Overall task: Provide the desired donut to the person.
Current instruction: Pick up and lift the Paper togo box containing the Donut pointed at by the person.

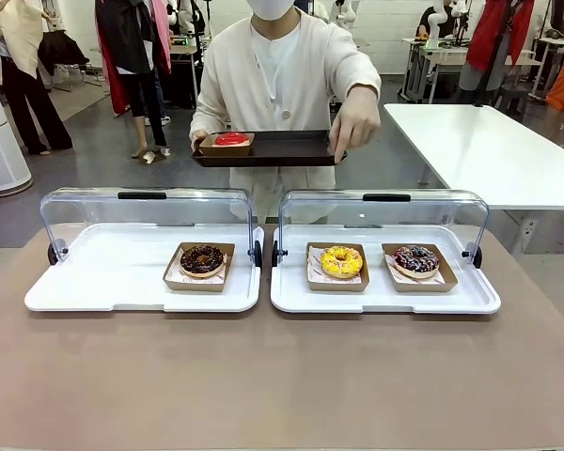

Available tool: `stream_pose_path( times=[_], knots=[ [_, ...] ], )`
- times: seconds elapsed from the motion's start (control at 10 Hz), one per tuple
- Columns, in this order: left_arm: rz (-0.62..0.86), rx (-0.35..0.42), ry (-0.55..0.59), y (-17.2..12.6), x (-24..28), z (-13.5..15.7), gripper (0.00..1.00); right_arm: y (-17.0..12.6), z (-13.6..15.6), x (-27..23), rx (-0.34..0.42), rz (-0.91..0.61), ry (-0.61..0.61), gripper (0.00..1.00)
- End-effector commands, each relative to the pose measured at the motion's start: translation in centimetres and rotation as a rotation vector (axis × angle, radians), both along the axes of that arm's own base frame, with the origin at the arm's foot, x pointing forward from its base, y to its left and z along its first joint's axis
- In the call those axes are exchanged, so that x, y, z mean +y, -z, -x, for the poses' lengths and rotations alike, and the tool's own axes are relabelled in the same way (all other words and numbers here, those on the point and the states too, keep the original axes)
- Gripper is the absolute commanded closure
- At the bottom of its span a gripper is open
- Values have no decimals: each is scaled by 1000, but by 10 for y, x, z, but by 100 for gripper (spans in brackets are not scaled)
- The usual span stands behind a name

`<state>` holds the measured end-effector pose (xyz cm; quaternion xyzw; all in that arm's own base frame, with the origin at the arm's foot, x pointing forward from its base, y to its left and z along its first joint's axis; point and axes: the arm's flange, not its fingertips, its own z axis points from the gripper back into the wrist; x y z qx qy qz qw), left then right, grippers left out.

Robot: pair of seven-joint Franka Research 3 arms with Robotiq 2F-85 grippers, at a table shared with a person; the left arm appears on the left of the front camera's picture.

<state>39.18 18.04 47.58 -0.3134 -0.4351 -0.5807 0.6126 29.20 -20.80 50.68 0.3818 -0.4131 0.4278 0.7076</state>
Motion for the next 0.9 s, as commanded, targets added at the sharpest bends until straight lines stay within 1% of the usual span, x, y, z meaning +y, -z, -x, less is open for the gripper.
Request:
stream_pose_path(
  times=[0.0,0.8],
  knots=[
    [-7,-12,-12,-1,0,0,0,-1,-2,1,-21,-19,-3,0],
    [-7,-12,-12,-1,0,0,0,-1,-2,1,-21,-19,-3,0]
  ],
)
